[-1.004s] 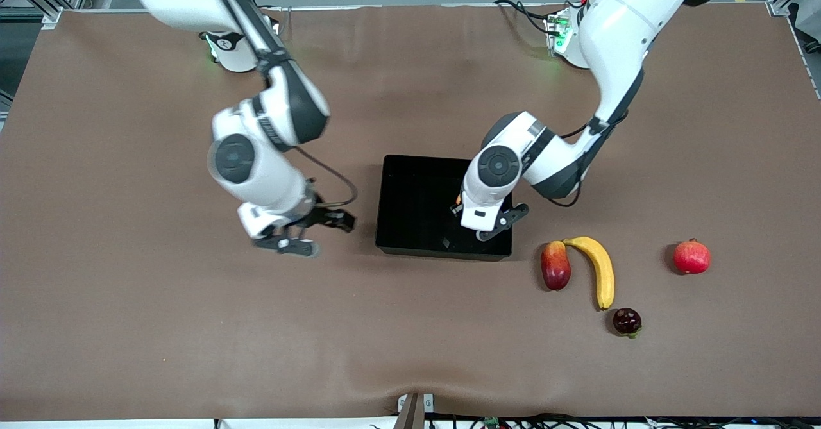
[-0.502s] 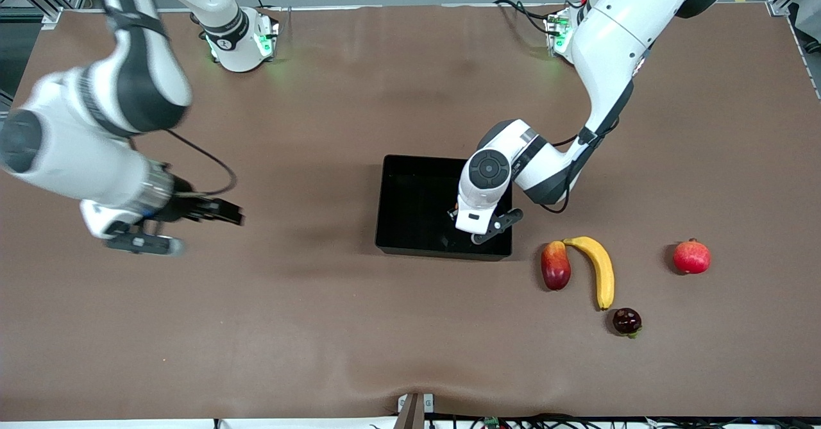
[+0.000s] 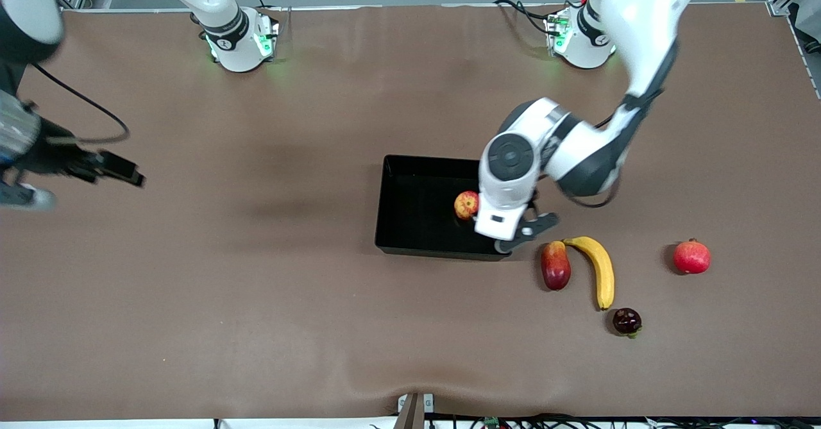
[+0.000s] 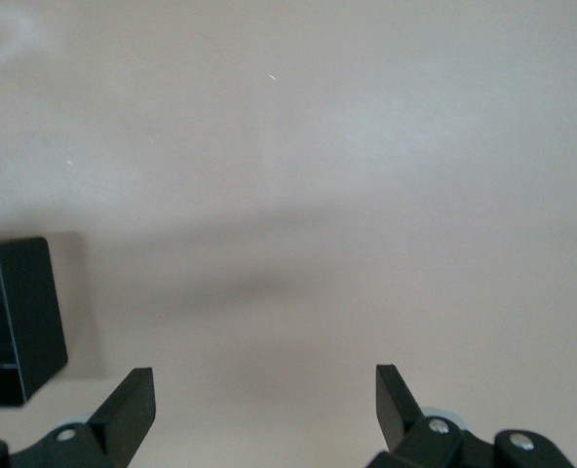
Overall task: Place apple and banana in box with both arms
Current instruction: 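Release the apple into the box while the right gripper withdraws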
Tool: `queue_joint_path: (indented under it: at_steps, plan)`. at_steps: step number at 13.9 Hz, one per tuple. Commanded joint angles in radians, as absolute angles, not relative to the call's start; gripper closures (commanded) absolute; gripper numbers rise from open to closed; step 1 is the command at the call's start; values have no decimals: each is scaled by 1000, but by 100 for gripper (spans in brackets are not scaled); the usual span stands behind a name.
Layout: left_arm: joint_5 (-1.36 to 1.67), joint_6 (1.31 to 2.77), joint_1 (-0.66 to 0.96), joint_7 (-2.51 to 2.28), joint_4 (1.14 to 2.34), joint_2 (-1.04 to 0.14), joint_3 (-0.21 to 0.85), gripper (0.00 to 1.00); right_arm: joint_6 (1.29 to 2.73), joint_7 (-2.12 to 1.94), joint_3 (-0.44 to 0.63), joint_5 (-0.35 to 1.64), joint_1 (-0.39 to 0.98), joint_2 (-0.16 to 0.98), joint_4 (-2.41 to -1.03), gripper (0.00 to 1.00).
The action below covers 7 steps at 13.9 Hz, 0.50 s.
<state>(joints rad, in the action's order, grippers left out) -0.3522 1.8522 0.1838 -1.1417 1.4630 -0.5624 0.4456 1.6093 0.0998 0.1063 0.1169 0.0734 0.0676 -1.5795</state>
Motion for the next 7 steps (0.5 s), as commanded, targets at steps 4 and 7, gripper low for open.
queue_joint_path:
  at_steps: [4, 7]
  plan:
    - [-321, 1805, -67, -771, 1505, -466, 451, 0, 1473, 43, 45, 95, -24, 11, -1552, 0]
    - [-333, 1931, -200, -701, 1593, -480, 451, 0, 1440, 43, 37, 60, -15, 11, -1525, 0]
